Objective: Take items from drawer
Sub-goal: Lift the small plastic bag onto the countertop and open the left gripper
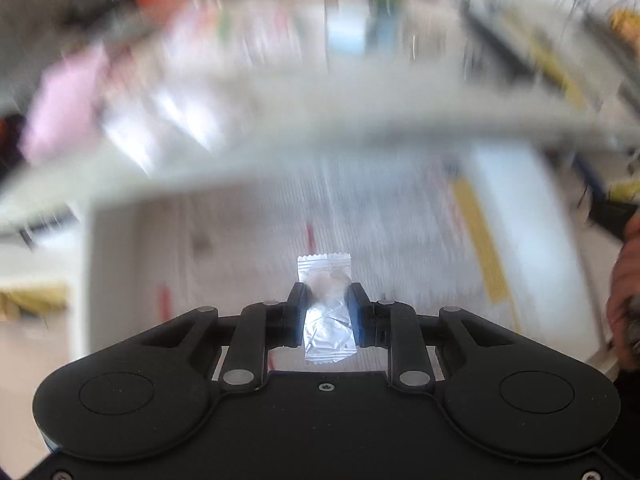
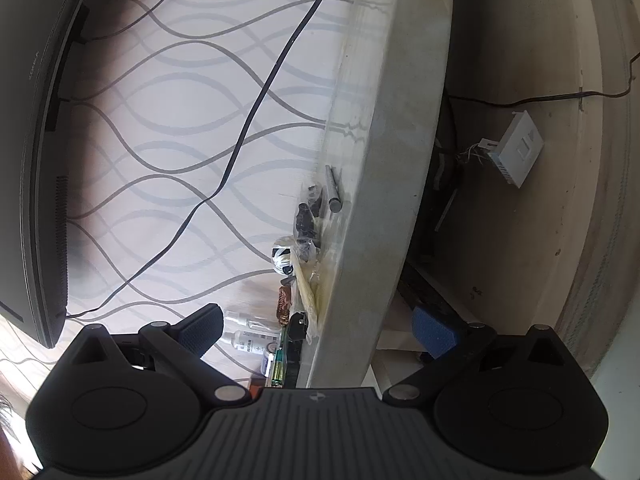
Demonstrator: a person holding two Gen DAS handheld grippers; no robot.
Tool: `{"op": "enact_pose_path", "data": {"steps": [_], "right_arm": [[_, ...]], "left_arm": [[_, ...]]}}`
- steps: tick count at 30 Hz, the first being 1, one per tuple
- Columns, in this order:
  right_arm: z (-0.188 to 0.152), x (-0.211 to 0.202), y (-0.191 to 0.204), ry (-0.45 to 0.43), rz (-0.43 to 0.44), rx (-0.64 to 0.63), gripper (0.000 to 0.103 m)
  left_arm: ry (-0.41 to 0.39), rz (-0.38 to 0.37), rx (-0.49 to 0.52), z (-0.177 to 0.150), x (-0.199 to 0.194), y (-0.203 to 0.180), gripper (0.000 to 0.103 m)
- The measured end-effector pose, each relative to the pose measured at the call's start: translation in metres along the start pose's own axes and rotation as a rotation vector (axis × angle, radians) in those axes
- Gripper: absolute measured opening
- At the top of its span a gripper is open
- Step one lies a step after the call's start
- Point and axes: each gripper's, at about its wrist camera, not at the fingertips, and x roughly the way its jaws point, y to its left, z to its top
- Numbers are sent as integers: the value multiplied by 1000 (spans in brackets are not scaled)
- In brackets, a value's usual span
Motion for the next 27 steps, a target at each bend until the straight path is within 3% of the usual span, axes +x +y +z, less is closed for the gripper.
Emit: {"op": "enact_pose_path", "data": {"steps": [4,8,19,23,25,27], "right_arm": [[0,0,1,1,-2,-10,103],[0,-2,1,-6,-5,-18,103],[1,-4,1,-13,-3,-18,103],[1,-3,2,-7,0,-16,103],[1,-3,1,-6,0,-17,103],[1,-3,1,-6,-1,-18,103]], "left_arm": [[-141,39,-65,23,-30,19,22],[-201,-6,-210,47,-32,35,22],[-184,-21,-349,67,7,30,22],[-264,-44,-266,62,-14,22,24],[-258,-130,-107,51,-30,7,24],[-174,-244,69,37,-24,-18,27]]}}
